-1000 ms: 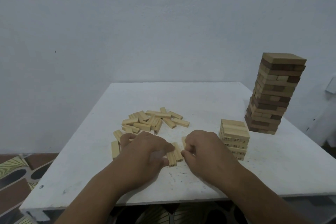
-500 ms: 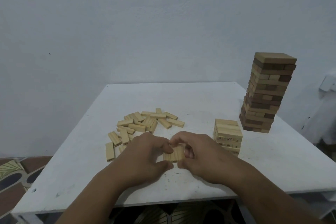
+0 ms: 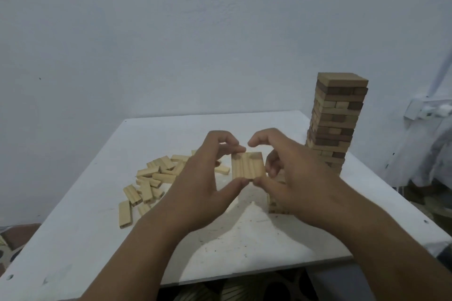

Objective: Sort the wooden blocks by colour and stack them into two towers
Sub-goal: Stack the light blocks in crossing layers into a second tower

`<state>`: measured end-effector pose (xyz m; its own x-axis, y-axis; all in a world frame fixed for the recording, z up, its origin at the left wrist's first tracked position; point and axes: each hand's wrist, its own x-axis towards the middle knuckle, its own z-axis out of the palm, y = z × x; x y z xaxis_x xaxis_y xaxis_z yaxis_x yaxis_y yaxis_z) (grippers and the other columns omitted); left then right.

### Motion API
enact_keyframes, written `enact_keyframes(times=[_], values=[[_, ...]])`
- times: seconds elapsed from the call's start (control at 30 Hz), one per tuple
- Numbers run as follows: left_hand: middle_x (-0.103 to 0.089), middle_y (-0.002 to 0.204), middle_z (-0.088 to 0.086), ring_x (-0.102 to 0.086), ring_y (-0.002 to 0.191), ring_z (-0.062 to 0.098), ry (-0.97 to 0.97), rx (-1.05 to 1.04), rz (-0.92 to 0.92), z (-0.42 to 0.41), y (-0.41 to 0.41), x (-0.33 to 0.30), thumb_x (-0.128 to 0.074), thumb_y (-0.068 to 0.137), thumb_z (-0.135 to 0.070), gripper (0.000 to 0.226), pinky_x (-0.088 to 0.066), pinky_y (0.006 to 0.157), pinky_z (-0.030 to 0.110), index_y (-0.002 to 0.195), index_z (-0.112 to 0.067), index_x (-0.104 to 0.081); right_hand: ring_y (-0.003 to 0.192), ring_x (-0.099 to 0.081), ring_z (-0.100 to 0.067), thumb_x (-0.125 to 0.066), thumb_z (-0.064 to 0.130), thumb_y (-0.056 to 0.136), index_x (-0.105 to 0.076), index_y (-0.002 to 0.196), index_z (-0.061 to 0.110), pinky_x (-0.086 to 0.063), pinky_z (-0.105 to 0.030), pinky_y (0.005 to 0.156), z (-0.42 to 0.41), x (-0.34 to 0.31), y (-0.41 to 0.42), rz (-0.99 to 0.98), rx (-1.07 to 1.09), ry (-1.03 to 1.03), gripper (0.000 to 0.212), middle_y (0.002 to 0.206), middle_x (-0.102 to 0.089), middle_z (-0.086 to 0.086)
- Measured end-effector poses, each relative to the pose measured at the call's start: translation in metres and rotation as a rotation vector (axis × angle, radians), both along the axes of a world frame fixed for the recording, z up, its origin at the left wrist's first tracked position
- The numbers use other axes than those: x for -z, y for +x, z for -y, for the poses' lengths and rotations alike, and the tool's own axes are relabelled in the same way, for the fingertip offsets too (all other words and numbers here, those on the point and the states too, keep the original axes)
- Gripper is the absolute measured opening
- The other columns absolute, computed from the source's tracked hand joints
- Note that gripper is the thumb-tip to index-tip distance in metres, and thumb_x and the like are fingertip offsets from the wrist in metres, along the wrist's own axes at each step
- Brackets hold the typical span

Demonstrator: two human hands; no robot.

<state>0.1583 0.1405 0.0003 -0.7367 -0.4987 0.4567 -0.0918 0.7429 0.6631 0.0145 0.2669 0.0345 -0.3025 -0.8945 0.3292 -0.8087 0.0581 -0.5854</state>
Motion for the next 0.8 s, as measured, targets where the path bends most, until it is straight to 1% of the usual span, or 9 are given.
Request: enact_keyframes(times=[0.07, 0.17, 0.2, 0.3, 0.4, 0.5, 0.6, 0.67, 0.8], values=[[-0.059, 0.125, -0.025, -0.044, 0.127, -0.011, 0.022, 0.025, 0.006, -0.005, -0.015, -0.001, -0.072, 0.087, -0.029, 0.050, -0.038, 0.097, 0.020, 0.115, -0.046, -0.034, 0.082, -0.061, -0.004, -0.081, 0.021, 0.079, -0.043, 0.112, 0.053, -0.057, -0.019, 0.068, -0.008, -0.004, -0.013, 0.008, 0.057, -0.024, 0.059, 0.092, -0.056, 0.020], [-0.057, 0.125, -0.026, -0.046, 0.128, -0.002, 0.044, 0.055, 0.020, -0.012, -0.032, 0.001, -0.070, 0.088, -0.030, 0.053, -0.040, 0.103, 0.031, 0.116, -0.051, -0.030, 0.089, -0.060, 0.005, -0.079, 0.012, 0.080, -0.047, 0.106, 0.049, -0.053, -0.008, 0.066, -0.020, -0.003, -0.033, 0.015, 0.073, -0.019, 0.056, 0.093, -0.056, 0.023], [-0.056, 0.126, -0.027, -0.049, 0.125, 0.004, 0.053, 0.060, 0.032, -0.014, -0.037, 0.002, -0.069, 0.088, -0.031, 0.054, -0.042, 0.102, 0.035, 0.116, -0.053, -0.028, 0.091, -0.059, 0.006, -0.077, 0.010, 0.081, -0.046, 0.106, 0.049, -0.052, -0.007, 0.066, -0.023, -0.002, -0.038, 0.009, 0.077, -0.009, 0.055, 0.092, -0.057, 0.022], [-0.055, 0.127, -0.027, -0.054, 0.104, 0.014, 0.064, 0.075, 0.060, -0.018, -0.047, 0.003, -0.068, 0.089, -0.034, 0.057, -0.046, 0.091, 0.040, 0.118, -0.057, -0.024, 0.088, -0.060, 0.007, -0.076, 0.008, 0.082, -0.046, 0.103, 0.050, -0.050, -0.005, 0.065, -0.029, 0.000, -0.047, -0.007, 0.099, -0.002, 0.055, 0.090, -0.058, 0.021], [-0.056, 0.128, -0.026, -0.053, 0.115, 0.020, 0.096, 0.091, 0.084, -0.019, -0.054, 0.004, -0.067, 0.090, -0.033, 0.060, -0.047, 0.097, 0.048, 0.122, -0.057, -0.023, 0.081, -0.063, 0.002, -0.077, 0.009, 0.082, -0.046, 0.102, 0.048, -0.053, -0.011, 0.066, -0.033, 0.000, -0.051, -0.003, 0.113, 0.004, 0.054, 0.087, -0.060, 0.017], [-0.055, 0.126, -0.027, -0.045, 0.128, 0.020, 0.107, 0.090, 0.106, -0.018, -0.060, 0.006, -0.067, 0.090, -0.032, 0.065, -0.044, 0.102, 0.049, 0.126, -0.059, -0.020, 0.077, -0.064, -0.002, -0.076, 0.007, 0.082, -0.047, 0.102, 0.046, -0.054, -0.016, 0.070, -0.036, 0.001, -0.054, 0.021, 0.102, -0.008, 0.052, 0.087, -0.061, 0.015], [-0.055, 0.126, -0.028, -0.042, 0.131, 0.020, 0.102, 0.078, 0.111, -0.017, -0.062, 0.008, -0.067, 0.090, -0.032, 0.072, -0.041, 0.105, 0.049, 0.130, -0.062, -0.016, 0.080, -0.064, -0.002, -0.077, 0.009, 0.082, -0.047, 0.103, 0.045, -0.057, -0.018, 0.073, -0.035, 0.004, -0.055, 0.031, 0.100, 0.001, 0.051, 0.090, -0.060, 0.016], [-0.055, 0.125, -0.027, -0.042, 0.132, 0.019, 0.098, 0.073, 0.111, -0.017, -0.063, 0.009, -0.067, 0.090, -0.033, 0.075, -0.037, 0.108, 0.052, 0.132, -0.063, -0.013, 0.082, -0.064, 0.000, -0.078, 0.012, 0.082, -0.046, 0.104, 0.046, -0.057, -0.019, 0.074, -0.034, 0.006, -0.057, 0.023, 0.111, 0.016, 0.051, 0.090, -0.060, 0.018], [-0.055, 0.128, -0.026, -0.040, 0.134, 0.020, 0.095, 0.073, 0.110, -0.019, -0.063, 0.009, -0.066, 0.090, -0.035, 0.080, -0.033, 0.111, 0.055, 0.136, -0.065, -0.008, 0.081, -0.063, 0.002, -0.077, 0.013, 0.082, -0.045, 0.105, 0.046, -0.055, -0.016, 0.072, -0.034, 0.008, -0.058, 0.024, 0.114, 0.023, 0.051, 0.091, -0.059, 0.020]])
